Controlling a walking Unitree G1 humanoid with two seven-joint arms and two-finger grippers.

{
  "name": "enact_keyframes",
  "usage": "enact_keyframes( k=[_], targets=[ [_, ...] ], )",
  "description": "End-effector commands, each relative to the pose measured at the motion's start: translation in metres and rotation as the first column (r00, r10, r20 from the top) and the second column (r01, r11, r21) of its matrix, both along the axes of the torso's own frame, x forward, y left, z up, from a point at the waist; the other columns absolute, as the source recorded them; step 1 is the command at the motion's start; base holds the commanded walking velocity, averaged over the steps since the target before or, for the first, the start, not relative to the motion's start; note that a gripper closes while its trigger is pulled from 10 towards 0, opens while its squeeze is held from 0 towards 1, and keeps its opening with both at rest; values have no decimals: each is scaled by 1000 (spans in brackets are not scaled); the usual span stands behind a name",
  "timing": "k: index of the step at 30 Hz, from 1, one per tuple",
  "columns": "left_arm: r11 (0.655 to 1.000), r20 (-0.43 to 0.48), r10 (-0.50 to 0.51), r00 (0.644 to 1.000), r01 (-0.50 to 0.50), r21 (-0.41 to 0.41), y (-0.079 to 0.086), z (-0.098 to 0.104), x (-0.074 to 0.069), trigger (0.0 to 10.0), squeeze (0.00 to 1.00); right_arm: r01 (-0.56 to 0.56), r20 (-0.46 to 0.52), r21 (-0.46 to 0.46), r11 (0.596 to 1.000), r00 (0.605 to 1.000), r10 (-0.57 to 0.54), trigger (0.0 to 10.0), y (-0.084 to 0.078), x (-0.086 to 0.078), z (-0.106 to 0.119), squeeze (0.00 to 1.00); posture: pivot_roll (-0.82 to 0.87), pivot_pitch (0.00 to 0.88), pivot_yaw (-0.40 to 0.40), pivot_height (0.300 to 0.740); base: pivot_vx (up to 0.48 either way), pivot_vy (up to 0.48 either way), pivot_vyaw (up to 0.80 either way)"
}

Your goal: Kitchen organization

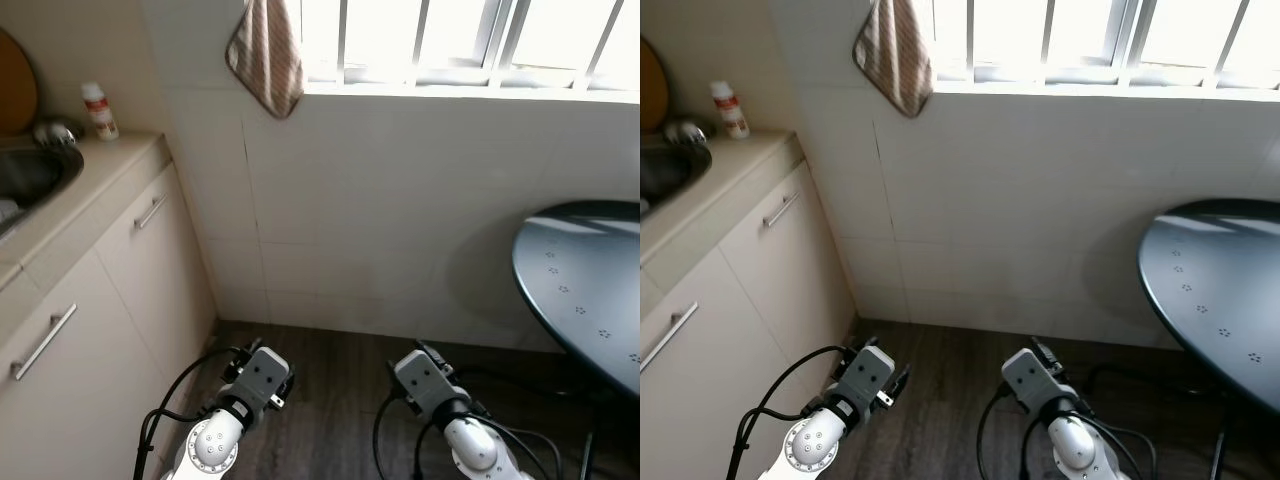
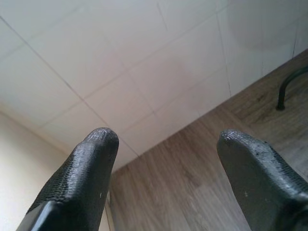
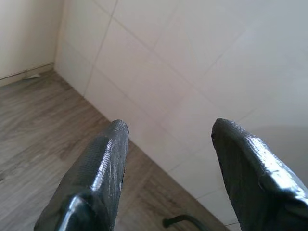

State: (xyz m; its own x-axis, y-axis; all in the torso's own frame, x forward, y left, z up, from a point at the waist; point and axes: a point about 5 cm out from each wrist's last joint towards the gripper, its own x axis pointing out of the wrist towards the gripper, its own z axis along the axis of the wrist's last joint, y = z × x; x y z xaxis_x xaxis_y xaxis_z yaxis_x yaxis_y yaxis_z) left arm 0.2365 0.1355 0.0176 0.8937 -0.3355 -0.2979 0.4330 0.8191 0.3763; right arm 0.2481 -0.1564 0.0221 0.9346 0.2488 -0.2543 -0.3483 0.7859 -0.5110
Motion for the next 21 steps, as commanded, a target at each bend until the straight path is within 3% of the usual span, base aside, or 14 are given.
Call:
enact_keyframes(
  k=[1, 9, 21],
  targets=[
    [1000, -16, 7, 1000, -7, 10, 5, -4, -2, 10000, 0, -14, 10, 20, 1000, 1000, 13, 10000, 5, 0, 0, 0, 7, 0, 7, 740, 0, 0, 0],
    [1000, -20, 22, 1000, -22, 9, 8, -10, 1, 10000, 0, -12, 24, 82, 997, 1000, 10, 10000, 10, 4, -2, 0, 9, 0, 13, 740, 0, 0, 0],
    [999, -2, 40, 999, -40, 23, 10, -10, 3, 10000, 0, -22, 42, 87, 996, 999, 18, 10000, 11, 7, -2, 0, 22, 0, 16, 740, 0, 0, 0]
  ],
)
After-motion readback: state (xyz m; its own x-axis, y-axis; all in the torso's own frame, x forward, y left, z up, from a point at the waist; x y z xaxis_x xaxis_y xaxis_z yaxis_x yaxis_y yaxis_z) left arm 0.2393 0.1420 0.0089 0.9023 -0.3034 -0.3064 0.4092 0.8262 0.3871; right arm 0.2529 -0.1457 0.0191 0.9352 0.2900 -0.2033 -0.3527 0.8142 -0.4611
